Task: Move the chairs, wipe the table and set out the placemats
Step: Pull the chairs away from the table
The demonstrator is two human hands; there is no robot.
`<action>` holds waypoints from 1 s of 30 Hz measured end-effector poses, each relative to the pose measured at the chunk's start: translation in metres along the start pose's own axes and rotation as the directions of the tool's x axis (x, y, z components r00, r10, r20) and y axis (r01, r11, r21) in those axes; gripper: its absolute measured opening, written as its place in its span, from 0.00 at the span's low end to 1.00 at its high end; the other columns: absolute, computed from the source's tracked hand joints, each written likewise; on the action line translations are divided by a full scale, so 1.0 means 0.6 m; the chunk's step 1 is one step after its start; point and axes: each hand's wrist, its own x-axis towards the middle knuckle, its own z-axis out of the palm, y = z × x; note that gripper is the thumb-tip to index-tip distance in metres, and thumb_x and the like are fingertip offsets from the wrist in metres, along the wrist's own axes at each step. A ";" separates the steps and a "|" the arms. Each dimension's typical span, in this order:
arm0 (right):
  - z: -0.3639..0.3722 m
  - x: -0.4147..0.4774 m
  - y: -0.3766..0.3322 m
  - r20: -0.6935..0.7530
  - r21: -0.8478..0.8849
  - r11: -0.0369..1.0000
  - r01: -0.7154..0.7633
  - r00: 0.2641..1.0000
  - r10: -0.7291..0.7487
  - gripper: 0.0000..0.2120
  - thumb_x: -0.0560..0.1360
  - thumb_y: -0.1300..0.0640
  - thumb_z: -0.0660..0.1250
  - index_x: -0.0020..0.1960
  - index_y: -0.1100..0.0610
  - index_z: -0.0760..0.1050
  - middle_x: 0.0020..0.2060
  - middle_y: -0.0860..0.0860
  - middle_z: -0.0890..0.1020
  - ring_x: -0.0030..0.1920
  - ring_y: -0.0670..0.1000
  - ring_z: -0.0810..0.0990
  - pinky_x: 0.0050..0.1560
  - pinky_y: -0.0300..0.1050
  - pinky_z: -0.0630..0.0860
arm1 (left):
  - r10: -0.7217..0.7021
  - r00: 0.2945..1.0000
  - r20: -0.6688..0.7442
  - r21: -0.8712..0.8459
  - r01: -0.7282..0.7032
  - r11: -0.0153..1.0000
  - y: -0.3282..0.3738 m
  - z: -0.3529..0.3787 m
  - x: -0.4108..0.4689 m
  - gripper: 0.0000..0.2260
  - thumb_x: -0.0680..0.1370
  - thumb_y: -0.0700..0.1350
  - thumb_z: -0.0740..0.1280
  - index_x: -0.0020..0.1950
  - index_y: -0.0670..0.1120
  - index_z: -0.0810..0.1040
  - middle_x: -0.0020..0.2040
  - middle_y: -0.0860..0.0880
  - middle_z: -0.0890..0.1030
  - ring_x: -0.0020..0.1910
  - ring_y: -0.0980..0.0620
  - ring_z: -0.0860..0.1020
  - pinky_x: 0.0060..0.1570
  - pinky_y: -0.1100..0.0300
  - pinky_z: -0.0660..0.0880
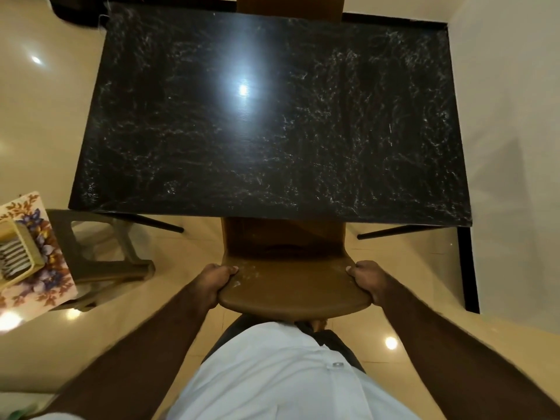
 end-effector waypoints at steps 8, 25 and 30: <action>0.017 -0.009 0.003 -0.031 -0.010 1.000 0.002 1.000 -0.002 0.17 0.89 0.49 0.64 0.69 0.61 0.79 0.56 0.59 0.85 0.55 0.61 0.86 0.59 0.60 0.85 | -0.008 1.000 -0.002 0.007 0.008 1.000 -0.007 -0.011 0.010 0.13 0.85 0.47 0.72 0.63 0.37 0.81 0.52 0.37 0.88 0.50 0.36 0.88 0.51 0.44 0.86; 0.106 -0.138 0.008 0.091 -0.840 0.383 0.385 0.795 -0.600 0.39 0.83 0.25 0.46 0.87 0.46 0.60 0.87 0.53 0.60 0.87 0.60 0.54 0.85 0.65 0.56 | 0.516 0.812 0.273 0.879 -0.428 0.208 0.006 0.086 -0.124 0.43 0.82 0.76 0.54 0.90 0.52 0.51 0.90 0.47 0.50 0.89 0.39 0.50 0.84 0.35 0.53; 0.113 -0.151 0.024 0.086 -0.849 0.321 0.419 0.710 -0.699 0.41 0.82 0.24 0.44 0.88 0.46 0.57 0.88 0.52 0.59 0.87 0.59 0.55 0.84 0.64 0.61 | 0.635 0.735 0.240 0.920 -0.380 0.093 -0.024 0.111 -0.157 0.43 0.81 0.77 0.47 0.90 0.53 0.52 0.90 0.48 0.51 0.89 0.42 0.47 0.85 0.37 0.48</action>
